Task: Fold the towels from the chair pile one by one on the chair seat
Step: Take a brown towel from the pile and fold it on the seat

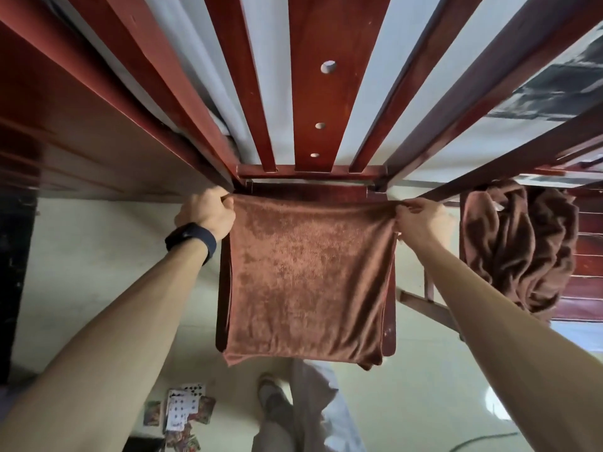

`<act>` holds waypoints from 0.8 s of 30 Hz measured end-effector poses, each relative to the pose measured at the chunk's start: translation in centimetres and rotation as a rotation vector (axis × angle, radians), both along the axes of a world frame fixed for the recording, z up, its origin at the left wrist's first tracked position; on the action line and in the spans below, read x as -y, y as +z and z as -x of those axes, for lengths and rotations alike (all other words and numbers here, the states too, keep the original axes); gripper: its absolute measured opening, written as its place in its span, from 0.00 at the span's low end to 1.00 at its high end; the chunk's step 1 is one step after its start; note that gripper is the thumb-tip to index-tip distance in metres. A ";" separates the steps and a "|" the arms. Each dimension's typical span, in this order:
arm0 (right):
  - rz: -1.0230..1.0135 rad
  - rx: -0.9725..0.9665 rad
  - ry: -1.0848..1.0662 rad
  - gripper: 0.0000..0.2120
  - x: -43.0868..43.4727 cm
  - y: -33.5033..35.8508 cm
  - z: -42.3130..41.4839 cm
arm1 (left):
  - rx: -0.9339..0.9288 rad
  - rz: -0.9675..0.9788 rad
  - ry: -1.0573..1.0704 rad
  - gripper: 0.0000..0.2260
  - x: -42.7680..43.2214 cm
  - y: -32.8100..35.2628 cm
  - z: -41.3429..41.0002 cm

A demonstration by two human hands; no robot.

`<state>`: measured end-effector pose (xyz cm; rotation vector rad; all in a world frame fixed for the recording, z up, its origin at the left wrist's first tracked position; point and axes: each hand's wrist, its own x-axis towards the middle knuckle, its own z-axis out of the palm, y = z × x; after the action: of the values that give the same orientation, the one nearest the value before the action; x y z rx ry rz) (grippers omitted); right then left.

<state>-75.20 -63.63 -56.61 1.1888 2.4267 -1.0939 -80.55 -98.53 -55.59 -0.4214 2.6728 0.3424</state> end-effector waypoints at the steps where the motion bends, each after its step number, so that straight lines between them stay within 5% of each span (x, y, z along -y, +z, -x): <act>1: -0.001 -0.008 0.006 0.14 0.1 -0.2 0.1 | 0.000 0.000 0.010 0.08 0.0 -0.4 0.1; 7: -0.019 -0.099 -0.013 0.08 0.0 -2.4 1.6 | -0.060 -0.092 0.148 0.13 0.7 -3.4 1.0; 13: -0.043 0.040 0.137 0.31 1.1 -2.7 1.0 | 0.025 -0.177 0.215 0.28 -0.3 -4.7 0.3; 20: 0.031 0.243 0.018 0.17 3.7 -3.3 -11.4 | 0.098 -0.209 0.416 0.17 -0.8 -6.1 -12.7; 24: 0.040 0.304 0.005 0.17 4.9 -4.4 -18.1 | 0.161 -0.163 0.470 0.15 -1.1 -6.9 -20.0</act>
<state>-57.07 -68.53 -61.04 1.2346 2.1661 -0.8821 -60.52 -97.43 -62.48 -0.9811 2.3447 0.6273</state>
